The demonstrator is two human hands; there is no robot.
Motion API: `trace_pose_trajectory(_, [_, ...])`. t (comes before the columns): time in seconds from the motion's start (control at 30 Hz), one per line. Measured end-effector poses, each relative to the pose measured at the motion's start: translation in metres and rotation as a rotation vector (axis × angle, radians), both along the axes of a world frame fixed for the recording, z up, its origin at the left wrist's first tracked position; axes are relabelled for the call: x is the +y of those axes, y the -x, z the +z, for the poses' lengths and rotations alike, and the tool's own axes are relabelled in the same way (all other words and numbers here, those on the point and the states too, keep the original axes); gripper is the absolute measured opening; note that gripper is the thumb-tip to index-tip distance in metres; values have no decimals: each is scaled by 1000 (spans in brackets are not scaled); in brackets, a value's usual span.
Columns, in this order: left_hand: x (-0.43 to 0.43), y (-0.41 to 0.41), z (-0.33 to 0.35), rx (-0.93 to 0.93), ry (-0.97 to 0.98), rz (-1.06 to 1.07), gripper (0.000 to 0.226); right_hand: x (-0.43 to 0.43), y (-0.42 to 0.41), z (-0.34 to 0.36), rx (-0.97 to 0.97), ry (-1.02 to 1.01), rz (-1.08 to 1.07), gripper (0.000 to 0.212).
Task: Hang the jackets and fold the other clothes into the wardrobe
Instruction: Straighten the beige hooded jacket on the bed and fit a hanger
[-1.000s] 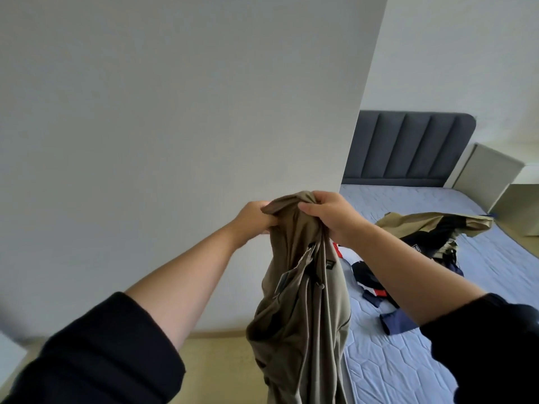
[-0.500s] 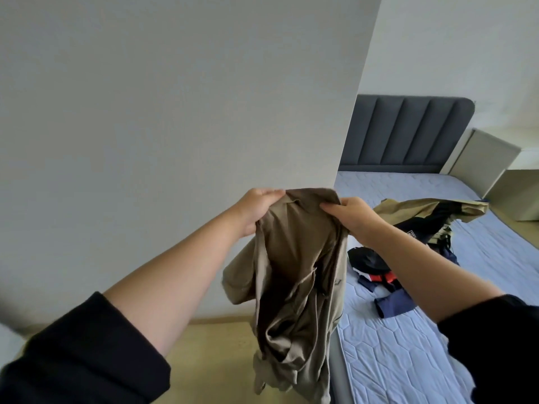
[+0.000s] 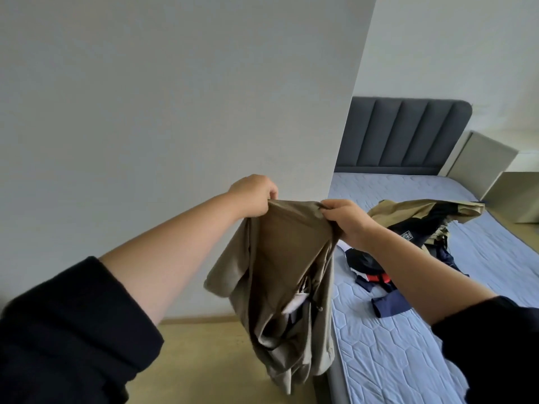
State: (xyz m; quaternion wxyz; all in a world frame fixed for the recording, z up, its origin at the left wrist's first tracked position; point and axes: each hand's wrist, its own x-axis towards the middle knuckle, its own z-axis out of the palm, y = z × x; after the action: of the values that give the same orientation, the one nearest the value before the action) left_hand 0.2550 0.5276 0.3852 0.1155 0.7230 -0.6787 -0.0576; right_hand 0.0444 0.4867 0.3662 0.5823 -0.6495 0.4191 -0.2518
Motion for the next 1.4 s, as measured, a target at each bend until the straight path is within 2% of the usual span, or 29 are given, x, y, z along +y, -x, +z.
trace_pose_trajectory(0.07, [3,-6,-10,-94,96,156,29,3,-4,5,-146,-181,42,21])
trace_pose_trajectory(0.13, [5,-8,-24,-43,81,264,18,5,-8,12,-283,-329,21,28])
trace_pose_trajectory(0.17, [6,-11,-33,113,35,297,12,5,-9,16,-363,-403,-21,29])
trace_pose_trajectory(0.2, [8,-11,-43,376,-29,331,14,5,-11,20,-435,-455,-73,27])
trace_pose_trajectory(0.23, [12,-8,-52,701,-120,361,26,5,-13,25,-500,-483,-113,25])
trace_pose_trajectory(0.27, [16,-4,-62,922,-174,363,40,4,-15,29,-553,-491,-132,23])
trace_pose_trajectory(0.3, [18,-1,-73,976,-188,349,44,4,-18,33,-598,-491,-138,21])
trace_pose_trajectory(0.4, [28,10,-103,789,-229,254,25,1,-24,41,-640,-469,-187,20])
trace_pose_trajectory(0.47, [37,16,-115,811,-454,113,25,1,-25,44,-682,-475,-223,22])
trace_pose_trajectory(0.53, [43,23,-122,689,-643,-17,35,0,-26,47,-734,-488,-247,23])
trace_pose_trajectory(0.57, [44,26,-126,582,-663,-60,47,0,-26,48,-759,-498,-257,24])
trace_pose_trajectory(0.63, [45,35,-133,371,-562,-41,62,0,-27,50,-808,-515,-263,25])
trace_pose_trajectory(0.67, [46,39,-138,329,-477,20,63,1,-27,51,-825,-521,-263,25])
trace_pose_trajectory(0.73, [50,44,-148,395,-387,147,71,3,-27,54,-849,-529,-264,26])
trace_pose_trajectory(0.8, [54,49,-156,516,-421,146,90,6,-27,56,-862,-526,-269,26])
trace_pose_trajectory(0.83, [56,51,-159,517,-428,139,90,6,-27,57,-870,-524,-269,27])
trace_pose_trajectory(0.87, [56,54,-160,484,-392,155,77,6,-26,58,-873,-522,-266,27])
trace_pose_trajectory(0.93, [52,51,-158,419,-203,234,40,5,-22,59,-834,-499,-276,26])
trace_pose_trajectory(1.0, [46,45,-143,453,-59,277,28,1,-15,57,-750,-459,-317,20])
trace_pose_trajectory(1.1, [32,32,-112,540,45,229,29,-10,-6,47,-524,-295,-411,15])
trace_pose_trajectory(1.2, [21,27,-82,763,96,190,38,-22,0,28,-111,21,-433,19])
trace_pose_trajectory(1.27, [15,25,-66,861,149,160,40,-28,6,15,92,141,-429,17])
trace_pose_trajectory(1.4, [7,26,-40,907,217,172,32,-30,18,-2,339,317,-401,19])
